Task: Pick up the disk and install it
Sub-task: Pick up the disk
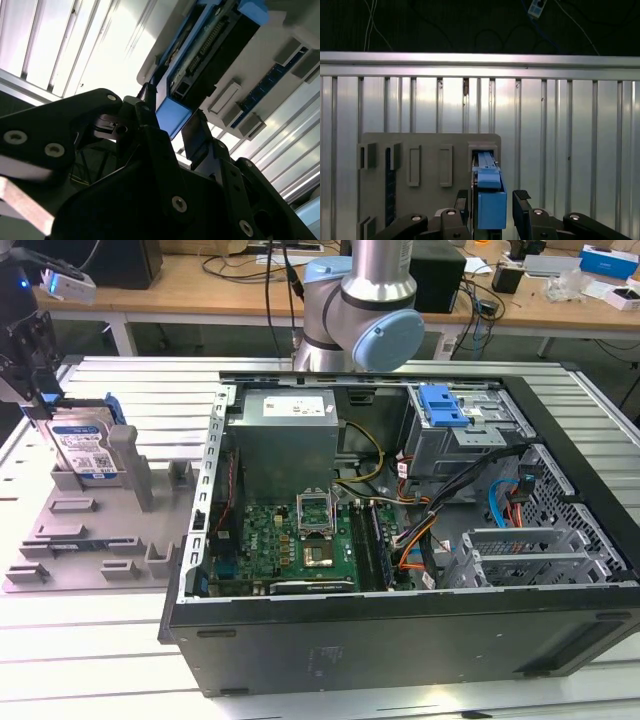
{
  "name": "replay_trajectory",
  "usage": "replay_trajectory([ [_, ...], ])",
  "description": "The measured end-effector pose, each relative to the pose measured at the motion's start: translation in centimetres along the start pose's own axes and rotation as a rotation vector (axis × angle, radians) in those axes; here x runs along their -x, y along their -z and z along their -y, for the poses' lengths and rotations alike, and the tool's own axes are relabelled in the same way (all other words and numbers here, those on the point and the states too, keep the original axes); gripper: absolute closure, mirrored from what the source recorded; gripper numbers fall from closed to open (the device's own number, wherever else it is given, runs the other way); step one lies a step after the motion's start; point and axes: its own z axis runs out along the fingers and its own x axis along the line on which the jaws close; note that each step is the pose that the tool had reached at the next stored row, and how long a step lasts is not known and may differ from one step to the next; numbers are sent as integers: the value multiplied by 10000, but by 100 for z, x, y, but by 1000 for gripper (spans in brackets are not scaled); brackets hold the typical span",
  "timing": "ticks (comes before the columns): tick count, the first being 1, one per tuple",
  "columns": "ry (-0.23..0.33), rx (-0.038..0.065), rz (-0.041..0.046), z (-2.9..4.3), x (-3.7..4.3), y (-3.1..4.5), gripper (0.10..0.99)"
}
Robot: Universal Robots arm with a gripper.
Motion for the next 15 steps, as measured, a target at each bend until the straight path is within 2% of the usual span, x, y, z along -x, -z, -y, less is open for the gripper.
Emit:
replay_trajectory([
  [7,0,2,0,13,-7,-26,604],
  [15,0,1,-1,21,-9,-95,604],
])
